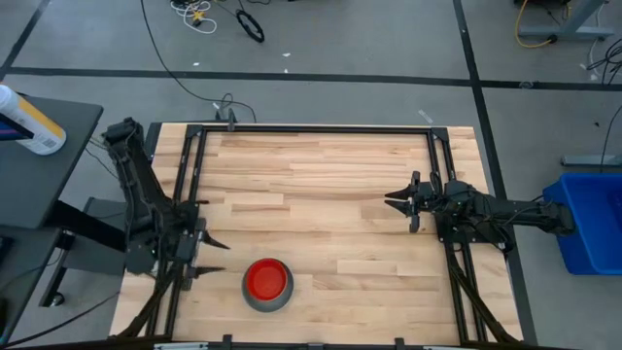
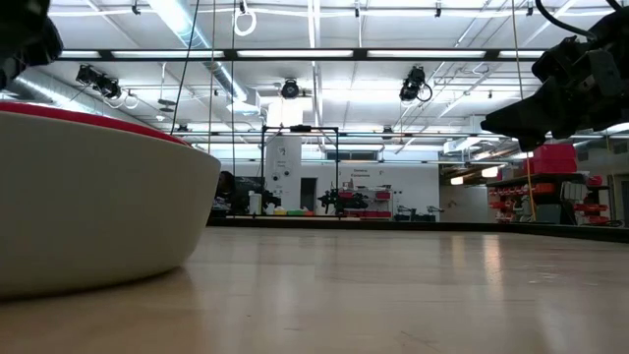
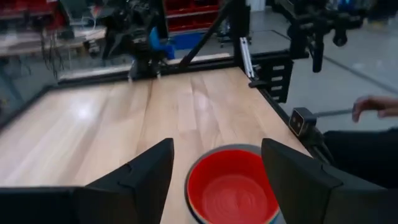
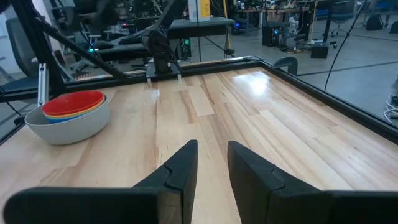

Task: Nest bowls inside each other
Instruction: Return to Home Position

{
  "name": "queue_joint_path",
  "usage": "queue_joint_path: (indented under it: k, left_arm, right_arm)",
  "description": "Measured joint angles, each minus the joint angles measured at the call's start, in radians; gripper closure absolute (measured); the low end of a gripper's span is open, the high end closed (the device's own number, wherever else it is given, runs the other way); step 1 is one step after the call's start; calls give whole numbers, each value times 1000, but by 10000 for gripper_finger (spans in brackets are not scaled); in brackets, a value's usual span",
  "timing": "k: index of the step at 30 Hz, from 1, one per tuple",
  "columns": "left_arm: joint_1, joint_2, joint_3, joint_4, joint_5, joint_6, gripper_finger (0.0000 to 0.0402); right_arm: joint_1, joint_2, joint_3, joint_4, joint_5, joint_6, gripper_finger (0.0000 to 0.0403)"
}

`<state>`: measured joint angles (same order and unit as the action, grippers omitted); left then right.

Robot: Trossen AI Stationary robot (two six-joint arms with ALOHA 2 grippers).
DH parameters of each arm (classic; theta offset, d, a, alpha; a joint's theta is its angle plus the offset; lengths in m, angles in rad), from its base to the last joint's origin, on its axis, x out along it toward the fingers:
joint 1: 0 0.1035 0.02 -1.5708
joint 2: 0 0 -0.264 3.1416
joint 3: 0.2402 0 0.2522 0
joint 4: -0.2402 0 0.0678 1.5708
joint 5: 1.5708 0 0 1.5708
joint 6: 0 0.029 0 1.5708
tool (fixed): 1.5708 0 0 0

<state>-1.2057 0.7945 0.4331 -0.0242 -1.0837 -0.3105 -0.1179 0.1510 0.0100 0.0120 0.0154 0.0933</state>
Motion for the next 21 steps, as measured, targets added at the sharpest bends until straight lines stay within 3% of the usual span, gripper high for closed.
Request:
queue_joint_path:
  k: [3, 5, 9, 14, 17, 21]
  left_arm:
    - [2, -79, -24, -74, 11, -194, 152]
    - [3, -127, -48, -65, 73, -228, 152]
    - [1, -222, -147, 108, 256, -66, 152]
    - [1, -373, -336, 499, 625, 258, 152]
    - [2, -474, -420, 527, 631, 276, 152]
    - [10, -571, -423, 418, 573, 234, 152]
  right_arm:
    - [0, 0, 0, 0, 0, 0, 307]
    - [0, 0, 0, 0, 0, 0, 308]
    - [0, 0, 0, 0, 0, 0, 307]
    - [0, 0, 0, 0, 0, 0, 308]
    - [0, 0, 0, 0, 0, 0, 307]
    - [0, 0, 0, 0, 0, 0, 308]
